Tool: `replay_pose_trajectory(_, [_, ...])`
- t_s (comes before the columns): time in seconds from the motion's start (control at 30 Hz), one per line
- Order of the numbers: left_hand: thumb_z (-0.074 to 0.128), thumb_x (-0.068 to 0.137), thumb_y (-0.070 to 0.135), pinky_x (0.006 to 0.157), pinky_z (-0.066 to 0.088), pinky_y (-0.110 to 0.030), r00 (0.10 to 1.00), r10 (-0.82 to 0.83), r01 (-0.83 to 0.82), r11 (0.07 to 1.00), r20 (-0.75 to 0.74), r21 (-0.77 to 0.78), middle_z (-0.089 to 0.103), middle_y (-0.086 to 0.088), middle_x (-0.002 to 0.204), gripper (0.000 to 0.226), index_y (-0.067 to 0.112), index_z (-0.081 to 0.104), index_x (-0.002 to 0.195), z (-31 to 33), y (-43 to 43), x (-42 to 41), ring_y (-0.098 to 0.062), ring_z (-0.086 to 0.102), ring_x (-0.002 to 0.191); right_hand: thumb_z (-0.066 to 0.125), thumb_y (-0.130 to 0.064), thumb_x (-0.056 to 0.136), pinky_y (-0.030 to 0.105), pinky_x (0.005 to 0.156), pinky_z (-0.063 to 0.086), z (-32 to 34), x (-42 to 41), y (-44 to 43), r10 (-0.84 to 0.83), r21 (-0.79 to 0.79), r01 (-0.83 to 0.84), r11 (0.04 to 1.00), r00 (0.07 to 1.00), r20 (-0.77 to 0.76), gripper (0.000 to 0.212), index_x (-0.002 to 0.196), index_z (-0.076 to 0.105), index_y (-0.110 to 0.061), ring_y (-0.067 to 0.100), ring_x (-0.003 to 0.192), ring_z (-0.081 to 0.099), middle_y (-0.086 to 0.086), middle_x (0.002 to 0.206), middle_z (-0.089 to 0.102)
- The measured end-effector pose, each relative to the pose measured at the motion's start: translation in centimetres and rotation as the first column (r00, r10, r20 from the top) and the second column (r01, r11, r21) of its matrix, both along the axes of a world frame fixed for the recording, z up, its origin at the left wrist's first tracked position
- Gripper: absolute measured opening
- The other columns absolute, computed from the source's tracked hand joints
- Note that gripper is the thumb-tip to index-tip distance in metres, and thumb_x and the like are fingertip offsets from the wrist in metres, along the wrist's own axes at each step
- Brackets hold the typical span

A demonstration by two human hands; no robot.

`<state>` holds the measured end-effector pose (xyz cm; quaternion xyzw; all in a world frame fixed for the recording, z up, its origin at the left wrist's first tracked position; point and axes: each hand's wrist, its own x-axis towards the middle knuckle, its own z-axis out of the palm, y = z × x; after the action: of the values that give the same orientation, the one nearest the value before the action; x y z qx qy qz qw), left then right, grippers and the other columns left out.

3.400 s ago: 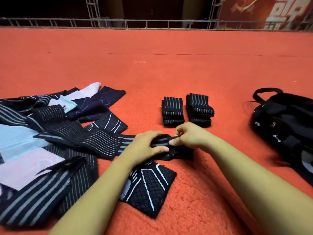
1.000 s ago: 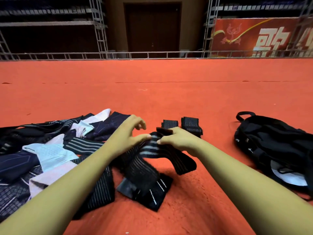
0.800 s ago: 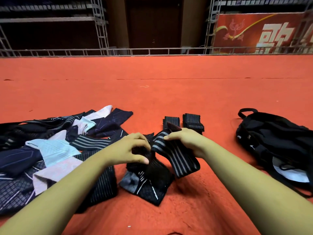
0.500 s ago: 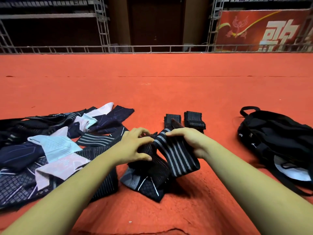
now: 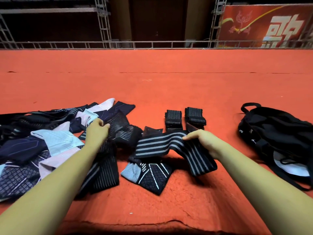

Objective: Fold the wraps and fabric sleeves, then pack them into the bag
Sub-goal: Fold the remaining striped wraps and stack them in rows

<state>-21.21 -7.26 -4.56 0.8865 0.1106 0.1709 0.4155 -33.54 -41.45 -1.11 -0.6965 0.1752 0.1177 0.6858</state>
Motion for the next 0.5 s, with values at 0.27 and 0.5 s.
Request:
replay_pose_trajectory(0.27, [0.065,0.082,0.008,0.103,0.035,-0.049,0.997,0.042,-0.058,0.967,0.069,0.250,0.044,-0.028,0.134,0.057,-0.004,0.041,0.132,3.4,0.1,-0.6,-0.045,0.042,0.125,0.068,-0.006,0.075,0.049,0.089,0.054,1.4,-1.0,0.5,0.132,-0.167,-0.114,0.979,0.986,0.102,0.020,0.095,0.072,-0.002,0.035,0.081,0.070,0.021,0.094,0.074])
replay_pose_trajectory(0.5, [0.071,0.089,0.026,0.099,0.040,-0.012,0.420,-0.902,0.903,0.426,-0.102,-0.049,0.064,0.013,0.124,0.035,0.024,0.061,0.122,6.7,-7.9,-6.7,0.004,0.057,0.115,0.073,-0.008,0.078,0.037,0.077,0.052,6.8,-0.6,2.4,0.444,-0.369,-0.345,0.863,0.867,0.226,0.024,0.095,0.064,0.006,0.027,0.078,0.067,0.014,0.085,0.068])
